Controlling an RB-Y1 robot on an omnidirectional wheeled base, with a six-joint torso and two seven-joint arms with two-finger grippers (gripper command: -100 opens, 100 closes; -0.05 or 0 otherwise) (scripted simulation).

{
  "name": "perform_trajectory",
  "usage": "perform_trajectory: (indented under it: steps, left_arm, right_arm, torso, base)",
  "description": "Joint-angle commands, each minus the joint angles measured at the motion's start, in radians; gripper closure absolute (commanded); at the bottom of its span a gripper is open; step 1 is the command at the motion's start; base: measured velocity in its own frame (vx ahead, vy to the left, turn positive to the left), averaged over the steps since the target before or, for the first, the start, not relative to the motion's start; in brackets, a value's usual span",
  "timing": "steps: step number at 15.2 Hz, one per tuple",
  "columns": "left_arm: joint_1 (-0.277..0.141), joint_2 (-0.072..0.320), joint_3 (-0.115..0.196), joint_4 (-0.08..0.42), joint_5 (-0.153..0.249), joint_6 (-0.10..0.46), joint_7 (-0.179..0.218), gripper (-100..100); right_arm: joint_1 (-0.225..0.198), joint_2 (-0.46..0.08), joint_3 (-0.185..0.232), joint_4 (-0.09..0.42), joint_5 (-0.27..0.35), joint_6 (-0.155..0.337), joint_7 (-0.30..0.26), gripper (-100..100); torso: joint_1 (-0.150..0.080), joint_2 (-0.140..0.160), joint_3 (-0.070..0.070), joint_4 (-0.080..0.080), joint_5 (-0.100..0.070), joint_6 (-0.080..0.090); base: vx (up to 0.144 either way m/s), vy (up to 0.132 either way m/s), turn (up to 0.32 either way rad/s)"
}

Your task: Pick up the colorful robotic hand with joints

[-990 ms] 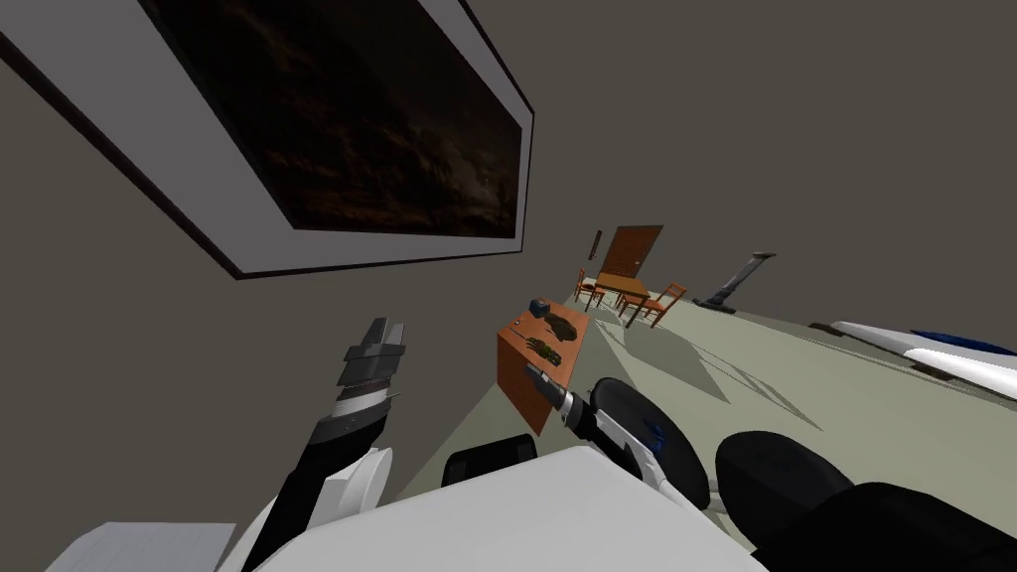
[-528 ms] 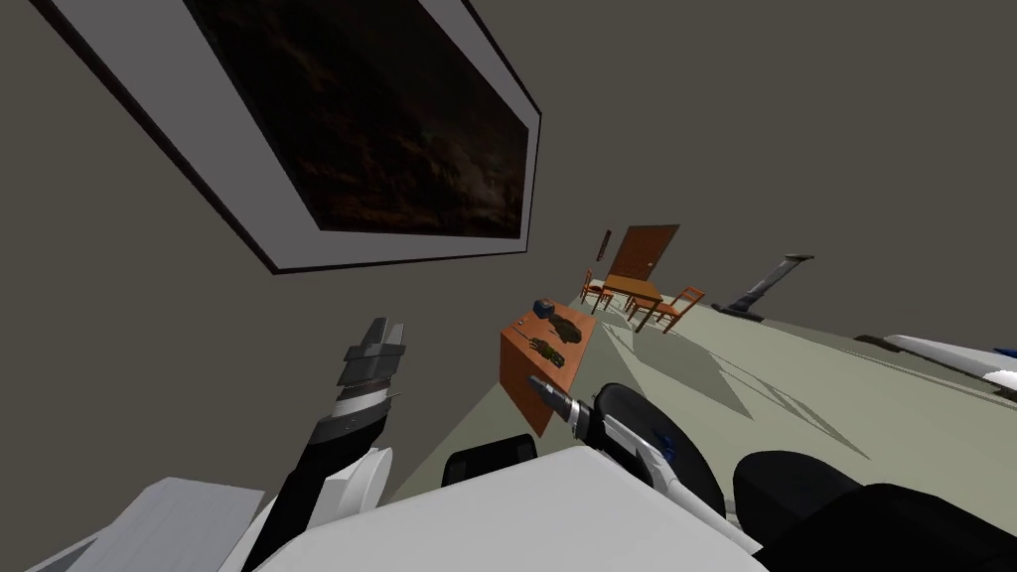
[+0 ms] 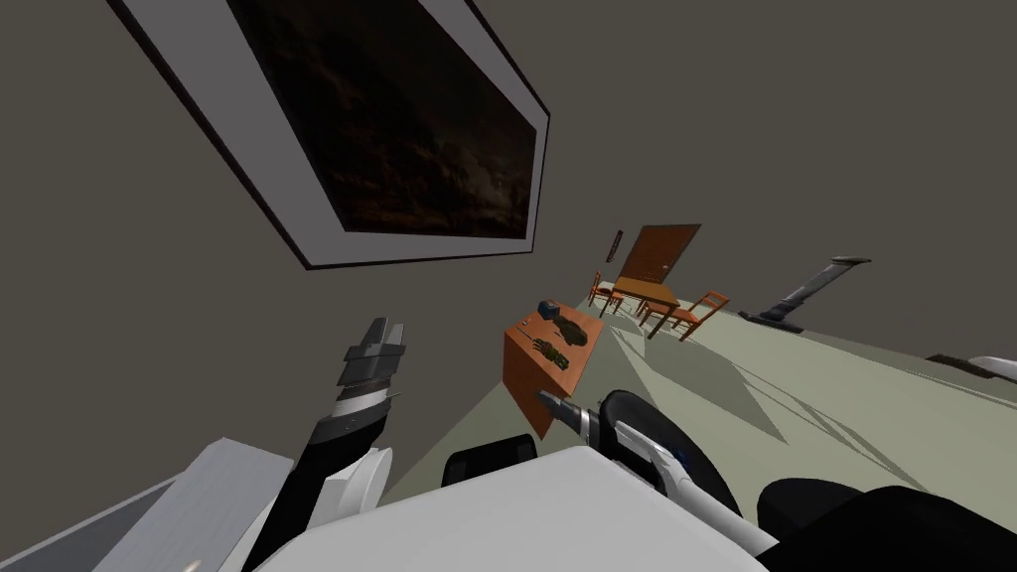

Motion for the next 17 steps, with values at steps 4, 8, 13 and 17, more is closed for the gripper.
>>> perform_trajectory:
  steps: [4,8,13,17]
  left_arm:
    - [0.000,0.000,0.000,0.000,0.000,0.000,0.000,0]
    - [0.000,0.000,0.000,0.000,0.000,0.000,0.000,0]
    - [0.000,0.000,0.000,0.000,0.000,0.000,0.000,0]
    - [0.000,0.000,0.000,0.000,0.000,0.000,0.000,0]
  right_arm:
    - [-0.023,-0.082,0.067,0.106,0.018,-0.036,-0.031,-100]
    - [-0.037,-0.115,0.099,0.195,0.027,-0.055,-0.046,-100]
    - [-0.051,-0.148,0.130,0.285,0.035,-0.073,-0.060,-100]
    - [-0.066,-0.179,0.161,0.351,0.043,-0.091,-0.074,-100]
  torso:
    - [0.000,0.000,0.000,0.000,0.000,0.000]
    - [0.000,0.000,0.000,0.000,0.000,-0.001]
    - [0.000,-0.001,0.000,0.000,0.000,0.000]
    - [0.001,-0.001,-0.001,0.000,0.000,0.000]
  base:
    - [-0.016,-0.016,0.144]
    - [-0.016,-0.012,0.142]
    - [-0.009,-0.009,0.091]
    - [-0.004,-0.005,0.106]
